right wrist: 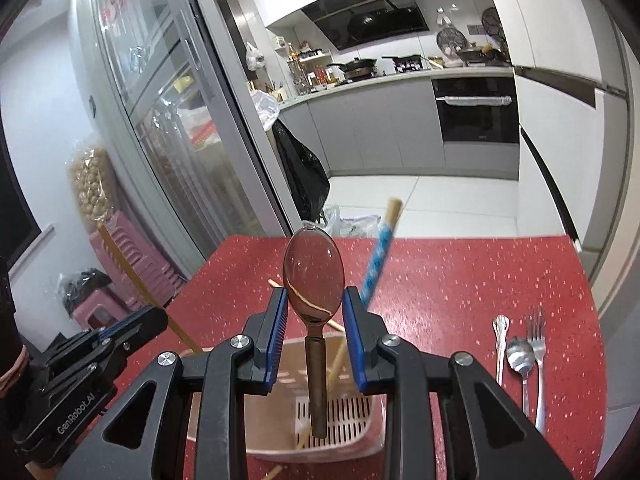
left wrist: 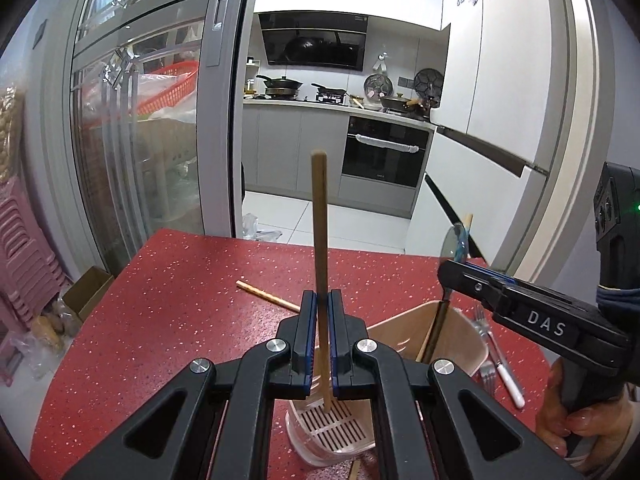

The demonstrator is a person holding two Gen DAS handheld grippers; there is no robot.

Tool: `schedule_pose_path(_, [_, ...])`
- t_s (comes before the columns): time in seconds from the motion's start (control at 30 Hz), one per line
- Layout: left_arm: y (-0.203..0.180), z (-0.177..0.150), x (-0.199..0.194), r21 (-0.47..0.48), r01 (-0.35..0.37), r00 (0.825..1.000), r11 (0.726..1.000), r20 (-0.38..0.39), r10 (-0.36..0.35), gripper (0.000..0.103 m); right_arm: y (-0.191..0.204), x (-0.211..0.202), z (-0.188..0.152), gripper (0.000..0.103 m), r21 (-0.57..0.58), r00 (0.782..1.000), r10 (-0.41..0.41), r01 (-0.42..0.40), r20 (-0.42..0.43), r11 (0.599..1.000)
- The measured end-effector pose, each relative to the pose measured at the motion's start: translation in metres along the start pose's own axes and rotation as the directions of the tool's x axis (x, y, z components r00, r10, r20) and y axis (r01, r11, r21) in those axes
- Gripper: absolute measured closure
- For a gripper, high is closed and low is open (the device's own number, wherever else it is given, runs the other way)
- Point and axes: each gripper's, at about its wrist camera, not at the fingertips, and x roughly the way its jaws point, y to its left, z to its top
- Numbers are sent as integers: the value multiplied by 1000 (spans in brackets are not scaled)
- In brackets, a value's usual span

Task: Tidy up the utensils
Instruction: 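Open the right tool to drop the spoon into the holder while the left tool lowers its chopstick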

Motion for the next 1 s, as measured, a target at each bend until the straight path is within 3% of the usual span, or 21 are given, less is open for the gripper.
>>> schedule_pose_path(0.37, [2,-11,6,24,-36,998,999,-49,37,74,-13,2,-11,71,24,997,-15,17,-72,1000])
schedule_pose_path(0.43, [2,-12,5,24,-35,998,999,-57,36,74,-14,1,-12,67,25,997,-12,14,-82,1000])
schedule_pose_path(0.5, [1,-12,4,30,-38,997,999,-67,40,74,-16,1,-12,55,33,995,-3,7,-97,999])
schedule_pose_path(0.7, [1,-13,-2,47,-65,995,997,-73,69,74,-17,-12,-13,50,40,996,-5,8,-86,999])
schedule_pose_path(1.0, [1,-18,-16,59,-42,997,997,-69,46,74,-30,-34,-20,48,91,996,9,-1,-85,996])
